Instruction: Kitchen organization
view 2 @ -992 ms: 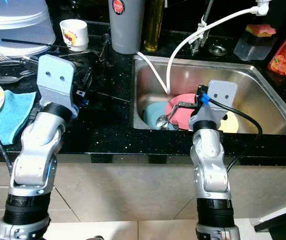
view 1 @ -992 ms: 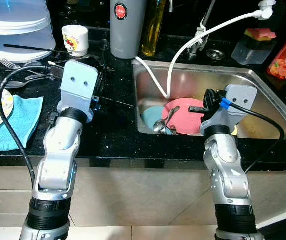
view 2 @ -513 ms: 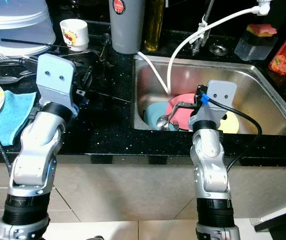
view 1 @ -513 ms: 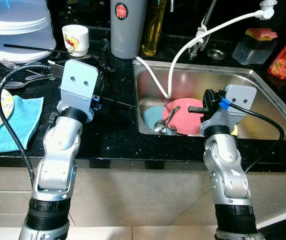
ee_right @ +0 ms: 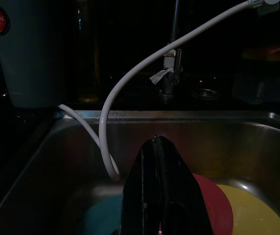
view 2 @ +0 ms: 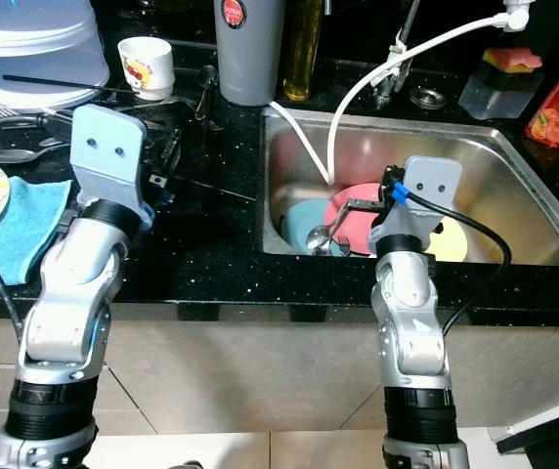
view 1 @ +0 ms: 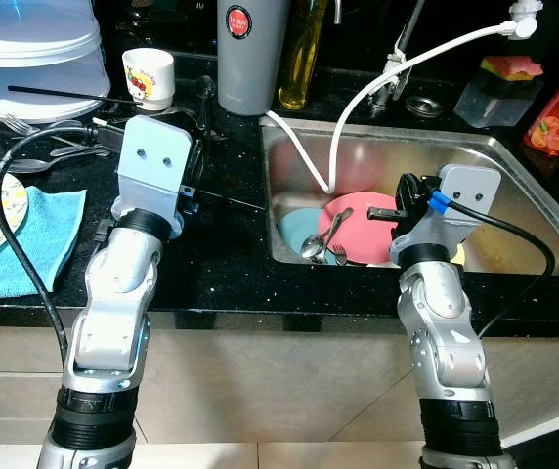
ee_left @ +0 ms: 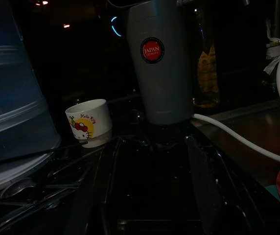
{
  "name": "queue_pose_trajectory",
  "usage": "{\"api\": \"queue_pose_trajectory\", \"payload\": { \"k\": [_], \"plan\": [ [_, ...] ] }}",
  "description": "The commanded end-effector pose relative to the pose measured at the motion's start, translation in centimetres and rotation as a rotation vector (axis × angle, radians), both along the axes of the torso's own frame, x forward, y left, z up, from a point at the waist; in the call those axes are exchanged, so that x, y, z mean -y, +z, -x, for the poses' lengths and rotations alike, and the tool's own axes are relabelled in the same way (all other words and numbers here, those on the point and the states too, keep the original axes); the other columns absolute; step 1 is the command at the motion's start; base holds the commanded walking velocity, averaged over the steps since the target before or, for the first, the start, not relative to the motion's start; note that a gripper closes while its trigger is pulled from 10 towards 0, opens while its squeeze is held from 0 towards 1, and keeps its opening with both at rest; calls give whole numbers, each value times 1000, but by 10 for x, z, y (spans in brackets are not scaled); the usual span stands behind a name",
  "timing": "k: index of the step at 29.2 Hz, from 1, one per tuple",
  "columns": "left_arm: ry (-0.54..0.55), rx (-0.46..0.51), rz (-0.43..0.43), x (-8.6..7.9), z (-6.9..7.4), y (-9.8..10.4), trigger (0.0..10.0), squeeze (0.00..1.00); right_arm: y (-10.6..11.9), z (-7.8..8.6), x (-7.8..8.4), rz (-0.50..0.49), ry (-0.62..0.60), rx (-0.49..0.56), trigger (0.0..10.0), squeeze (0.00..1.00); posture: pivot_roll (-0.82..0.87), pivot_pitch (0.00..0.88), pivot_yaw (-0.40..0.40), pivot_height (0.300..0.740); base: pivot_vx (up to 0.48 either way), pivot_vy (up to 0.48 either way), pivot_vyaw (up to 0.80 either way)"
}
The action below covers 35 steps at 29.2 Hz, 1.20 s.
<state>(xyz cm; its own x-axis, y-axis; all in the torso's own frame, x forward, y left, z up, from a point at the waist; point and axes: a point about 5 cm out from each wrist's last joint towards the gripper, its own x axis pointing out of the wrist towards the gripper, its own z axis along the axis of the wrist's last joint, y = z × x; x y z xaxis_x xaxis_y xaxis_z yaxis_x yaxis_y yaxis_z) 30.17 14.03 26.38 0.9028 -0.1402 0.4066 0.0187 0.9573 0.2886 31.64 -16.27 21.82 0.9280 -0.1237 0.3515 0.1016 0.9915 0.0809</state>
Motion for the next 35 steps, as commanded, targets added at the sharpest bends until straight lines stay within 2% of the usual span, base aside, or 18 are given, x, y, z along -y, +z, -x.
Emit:
{"api": "queue_pose_trajectory", "payload": {
  "k": [1, 7, 35],
  "plan": [
    [-10, -16, -1, 4, -1, -2, 10000, 0, 1, 1, 1, 1, 4, 2, 10000, 0, 239, 67, -99, 740, 0, 0, 0],
    [-9, -19, -2, 4, -2, -2, 10000, 0, 1, 1, 1, -1, 3, 0, 10000, 0, 240, 69, -98, 740, -132, 0, 0],
    [-7, -27, 1, 4, -2, -3, 10000, 0, 0, 1, 0, -4, 4, -2, 10000, 0, 238, 73, -95, 740, -326, 0, 0]
  ]
}}
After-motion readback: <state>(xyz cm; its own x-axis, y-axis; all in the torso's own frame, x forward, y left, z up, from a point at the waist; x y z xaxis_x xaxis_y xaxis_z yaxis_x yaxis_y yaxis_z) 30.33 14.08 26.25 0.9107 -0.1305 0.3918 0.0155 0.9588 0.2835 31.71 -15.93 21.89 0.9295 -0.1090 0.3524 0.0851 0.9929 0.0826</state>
